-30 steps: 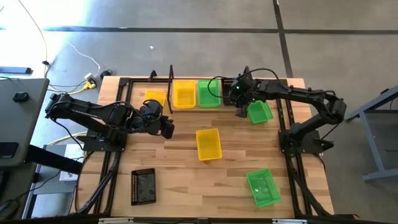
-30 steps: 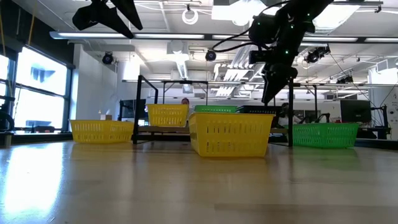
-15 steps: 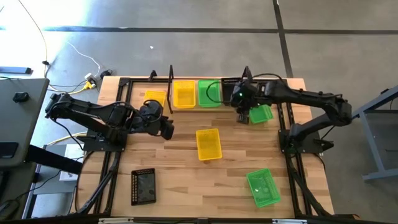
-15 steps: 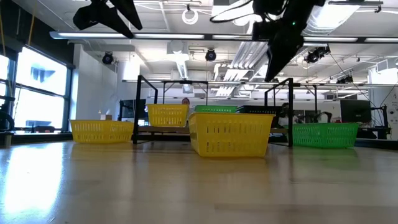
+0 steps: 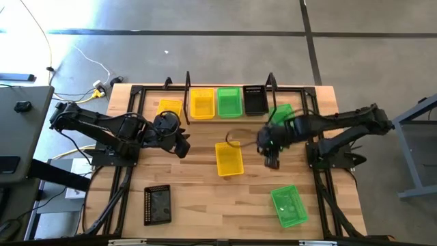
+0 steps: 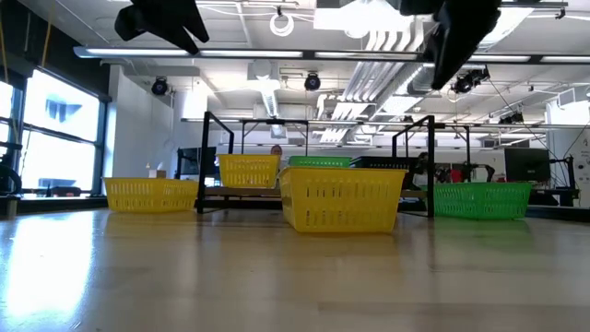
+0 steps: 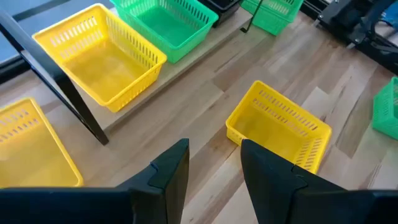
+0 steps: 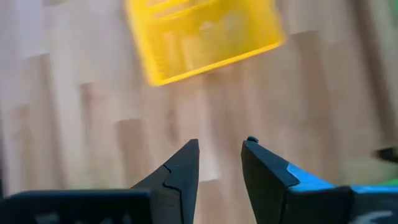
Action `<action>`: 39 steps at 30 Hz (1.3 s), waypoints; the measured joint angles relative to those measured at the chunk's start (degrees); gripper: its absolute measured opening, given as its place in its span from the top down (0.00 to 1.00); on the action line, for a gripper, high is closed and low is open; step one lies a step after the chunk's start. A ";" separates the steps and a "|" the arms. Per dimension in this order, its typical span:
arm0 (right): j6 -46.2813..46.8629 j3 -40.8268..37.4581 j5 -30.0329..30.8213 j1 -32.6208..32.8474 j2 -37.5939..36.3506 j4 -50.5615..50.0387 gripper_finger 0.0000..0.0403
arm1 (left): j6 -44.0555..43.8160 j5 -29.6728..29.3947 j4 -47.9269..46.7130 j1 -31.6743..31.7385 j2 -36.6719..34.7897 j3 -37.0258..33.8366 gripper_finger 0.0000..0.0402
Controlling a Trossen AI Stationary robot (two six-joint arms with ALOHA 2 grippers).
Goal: Stack baskets on shelf by color
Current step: Stack the bottom green bin on top of the green bin on the shelf
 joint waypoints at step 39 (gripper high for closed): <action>35.57 -0.20 2.60 49.20 7.30 2.24 0.74 | -11.53 7.48 0.28 0.02 0.02 0.00 0.66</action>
